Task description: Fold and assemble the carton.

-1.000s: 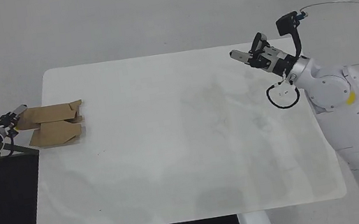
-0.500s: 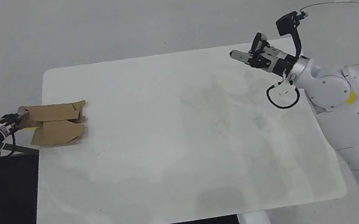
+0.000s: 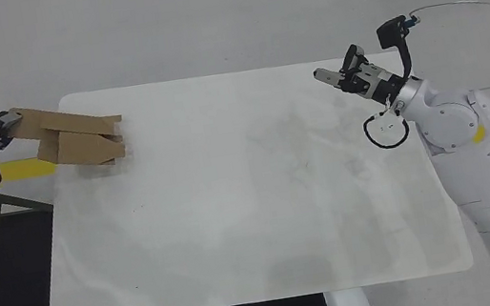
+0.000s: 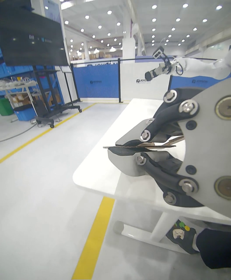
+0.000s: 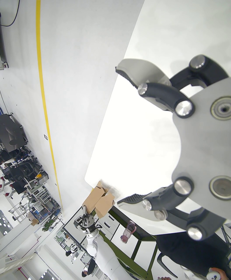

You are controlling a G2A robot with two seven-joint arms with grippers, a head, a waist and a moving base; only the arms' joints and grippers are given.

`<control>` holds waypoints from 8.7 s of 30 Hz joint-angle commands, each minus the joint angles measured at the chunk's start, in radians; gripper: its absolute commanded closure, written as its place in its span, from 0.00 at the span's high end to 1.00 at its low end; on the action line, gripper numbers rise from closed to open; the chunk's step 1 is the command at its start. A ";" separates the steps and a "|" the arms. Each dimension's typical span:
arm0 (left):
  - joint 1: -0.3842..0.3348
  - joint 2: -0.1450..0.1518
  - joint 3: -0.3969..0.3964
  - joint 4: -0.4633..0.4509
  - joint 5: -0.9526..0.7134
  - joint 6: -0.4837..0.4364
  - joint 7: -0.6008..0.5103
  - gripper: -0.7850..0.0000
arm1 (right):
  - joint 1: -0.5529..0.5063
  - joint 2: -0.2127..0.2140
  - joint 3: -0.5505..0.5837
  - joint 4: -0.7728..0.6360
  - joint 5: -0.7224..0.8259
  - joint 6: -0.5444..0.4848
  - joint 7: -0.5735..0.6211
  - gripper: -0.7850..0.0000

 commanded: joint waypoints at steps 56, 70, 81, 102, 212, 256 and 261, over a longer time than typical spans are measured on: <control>-0.219 -0.297 0.759 -0.366 -0.308 0.053 0.014 0.00 | 0.000 0.000 0.000 0.000 0.000 0.000 0.000 1.00; -0.101 -0.268 0.716 -0.453 -0.319 -0.070 -0.139 0.00 | 0.000 0.000 0.000 0.000 0.000 0.000 0.000 1.00; -0.067 -0.257 0.687 -0.527 -0.361 -0.110 -0.199 0.00 | -0.013 0.009 0.001 0.022 0.037 -0.129 0.072 1.00; -0.094 -0.270 0.755 -0.605 -0.439 -0.156 -0.226 0.00 | 0.204 -0.039 -0.277 0.289 0.545 -0.389 0.363 1.00; -0.012 -0.289 0.695 -0.497 -0.610 0.010 -0.055 0.00 | 0.210 -0.122 -0.449 0.292 0.792 -0.186 -0.237 0.00; -0.006 -0.207 0.661 -0.615 -0.426 0.089 -0.472 0.00 | 0.278 0.062 -0.388 0.312 0.896 -0.130 0.676 1.00; 0.002 -0.190 0.676 -0.647 -0.434 0.092 -0.475 0.00 | 0.306 0.083 -0.469 0.301 0.920 -0.111 0.696 1.00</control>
